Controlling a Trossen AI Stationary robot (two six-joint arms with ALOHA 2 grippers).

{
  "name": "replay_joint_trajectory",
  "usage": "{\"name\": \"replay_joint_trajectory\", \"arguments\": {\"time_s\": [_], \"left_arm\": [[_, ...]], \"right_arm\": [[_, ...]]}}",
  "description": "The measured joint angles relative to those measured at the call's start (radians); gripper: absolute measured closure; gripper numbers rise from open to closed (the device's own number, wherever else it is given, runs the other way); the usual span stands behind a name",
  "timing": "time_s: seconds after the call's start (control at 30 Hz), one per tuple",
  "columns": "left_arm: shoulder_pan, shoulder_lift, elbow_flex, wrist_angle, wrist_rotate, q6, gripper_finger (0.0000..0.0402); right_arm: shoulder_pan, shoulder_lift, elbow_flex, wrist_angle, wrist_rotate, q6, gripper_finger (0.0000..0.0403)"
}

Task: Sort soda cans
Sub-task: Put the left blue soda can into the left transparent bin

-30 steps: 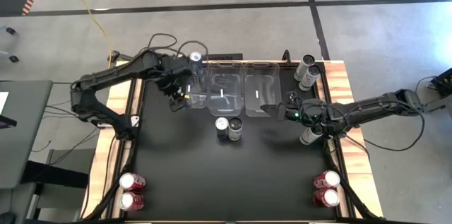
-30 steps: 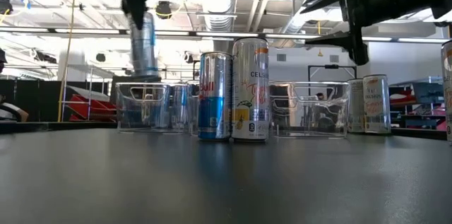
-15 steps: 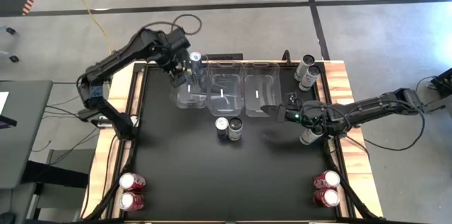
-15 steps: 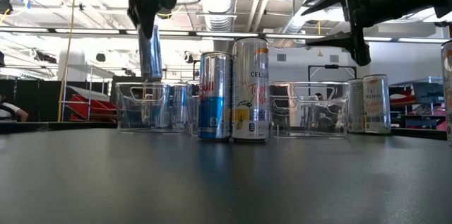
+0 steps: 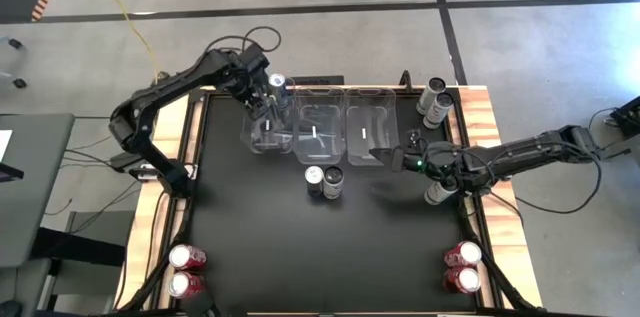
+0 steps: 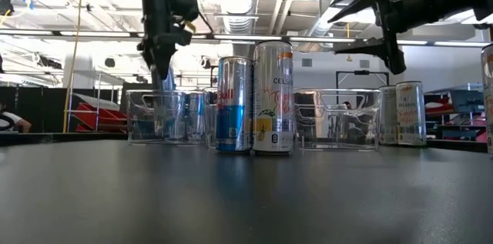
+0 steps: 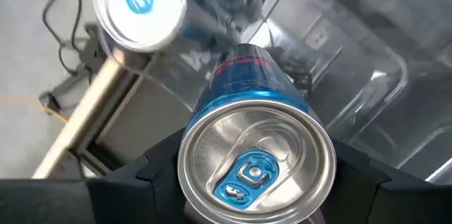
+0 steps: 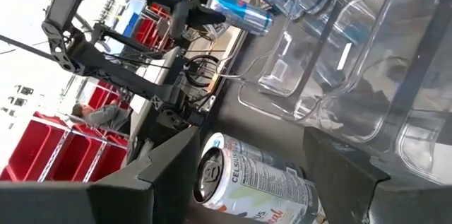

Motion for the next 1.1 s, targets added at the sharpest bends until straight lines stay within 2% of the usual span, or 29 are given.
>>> {"name": "replay_joint_trajectory", "arguments": {"time_s": [0.4,1.1], "left_arm": [[0.0,0.0,-0.125,0.162,-0.03,-0.03,0.0166],[-0.001,0.016,-0.125,0.195,-0.03,0.042,0.015]], "right_arm": [[0.0,0.0,0.0,-0.036,0.013,0.03,0.0133],[0.001,0.0,0.0,-0.035,0.018,0.037,0.0133]]}}
